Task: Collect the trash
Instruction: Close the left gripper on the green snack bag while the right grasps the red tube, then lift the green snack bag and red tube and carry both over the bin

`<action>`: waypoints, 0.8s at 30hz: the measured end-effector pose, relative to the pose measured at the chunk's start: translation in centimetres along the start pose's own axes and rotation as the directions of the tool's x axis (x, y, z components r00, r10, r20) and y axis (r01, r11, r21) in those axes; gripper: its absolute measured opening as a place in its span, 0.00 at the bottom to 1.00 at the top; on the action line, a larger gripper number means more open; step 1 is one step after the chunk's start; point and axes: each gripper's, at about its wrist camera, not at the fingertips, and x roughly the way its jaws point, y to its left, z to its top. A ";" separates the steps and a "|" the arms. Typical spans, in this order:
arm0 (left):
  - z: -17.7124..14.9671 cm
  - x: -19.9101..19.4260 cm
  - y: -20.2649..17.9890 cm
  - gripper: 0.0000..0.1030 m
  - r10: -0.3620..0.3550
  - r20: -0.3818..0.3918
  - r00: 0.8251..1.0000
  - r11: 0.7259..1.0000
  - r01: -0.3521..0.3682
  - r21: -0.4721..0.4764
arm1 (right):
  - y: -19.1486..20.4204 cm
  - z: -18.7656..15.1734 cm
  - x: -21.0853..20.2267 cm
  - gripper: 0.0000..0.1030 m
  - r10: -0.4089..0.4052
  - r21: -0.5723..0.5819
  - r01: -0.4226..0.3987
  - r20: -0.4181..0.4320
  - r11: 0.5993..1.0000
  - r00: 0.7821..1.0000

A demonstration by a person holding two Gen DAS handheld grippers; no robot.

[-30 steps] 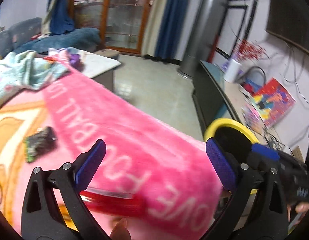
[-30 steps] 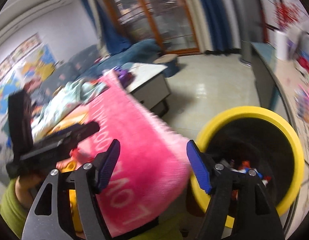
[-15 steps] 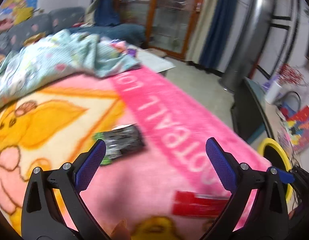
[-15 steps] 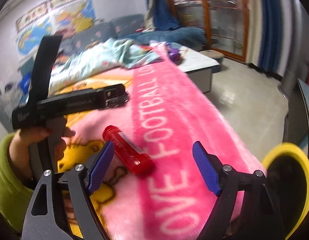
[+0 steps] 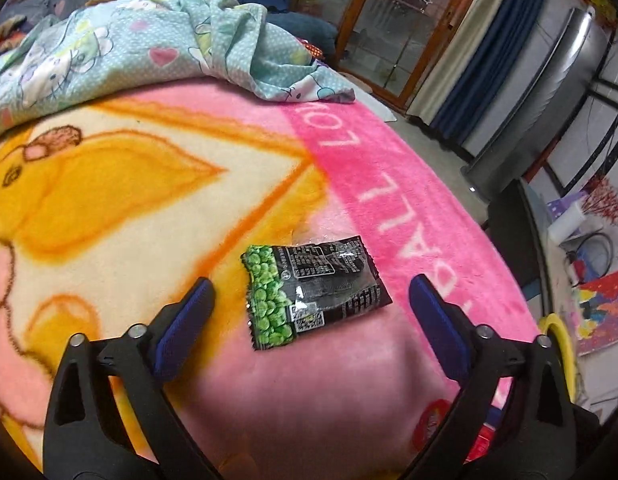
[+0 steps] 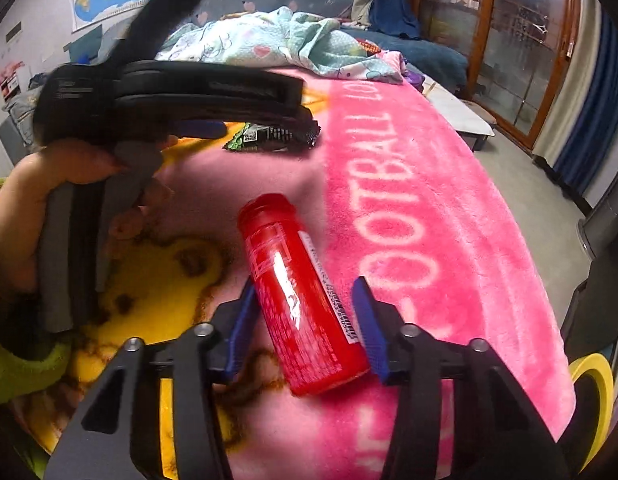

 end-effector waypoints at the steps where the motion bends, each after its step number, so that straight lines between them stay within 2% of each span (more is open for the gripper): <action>1: 0.0 0.2 -0.3 0.80 0.012 -0.002 1.000 1.000 -0.012 0.011 | 0.1 -0.3 -0.2 0.36 -0.001 0.009 0.001 0.006 1.000 1.000; 5: -0.1 0.6 -1.2 0.60 0.077 -0.001 0.997 0.996 -0.077 0.053 | 0.2 -1.2 -1.1 0.32 -0.004 0.049 0.003 0.020 0.999 1.000; 7: -0.3 0.4 -1.4 0.53 0.082 -0.001 0.997 0.994 -0.081 0.070 | 0.1 -1.4 -1.5 0.31 -0.001 0.071 -0.001 0.025 0.998 1.000; 8: -0.5 0.3 -1.6 0.43 0.083 0.000 0.997 0.993 -0.082 0.080 | 0.0 -1.6 -1.8 0.31 0.002 0.086 -0.005 0.028 0.996 1.000; 9: -0.6 0.2 -1.7 0.30 0.077 0.001 0.997 0.993 -0.077 0.087 | -0.2 -1.7 -2.1 0.31 0.004 0.102 -0.008 0.034 0.995 0.999; 13: -0.8 0.1 -2.1 0.11 0.046 -0.013 0.999 0.994 -0.045 0.101 | -1.6 -2.1 -3.3 0.30 -0.005 0.177 -0.007 0.067 0.984 0.998; 15: -1.0 -0.3 -2.2 0.08 -0.022 -0.025 0.999 0.996 0.024 0.080 | -2.5 -2.2 -4.1 0.30 -0.024 0.207 0.006 0.086 0.978 0.996; 24: -2.4 -3.1 -7.4 0.08 -0.167 -0.024 0.986 0.972 0.169 0.165 | -7.2 -2.8 -8.2 0.30 -0.122 0.316 0.068 0.157 0.946 0.980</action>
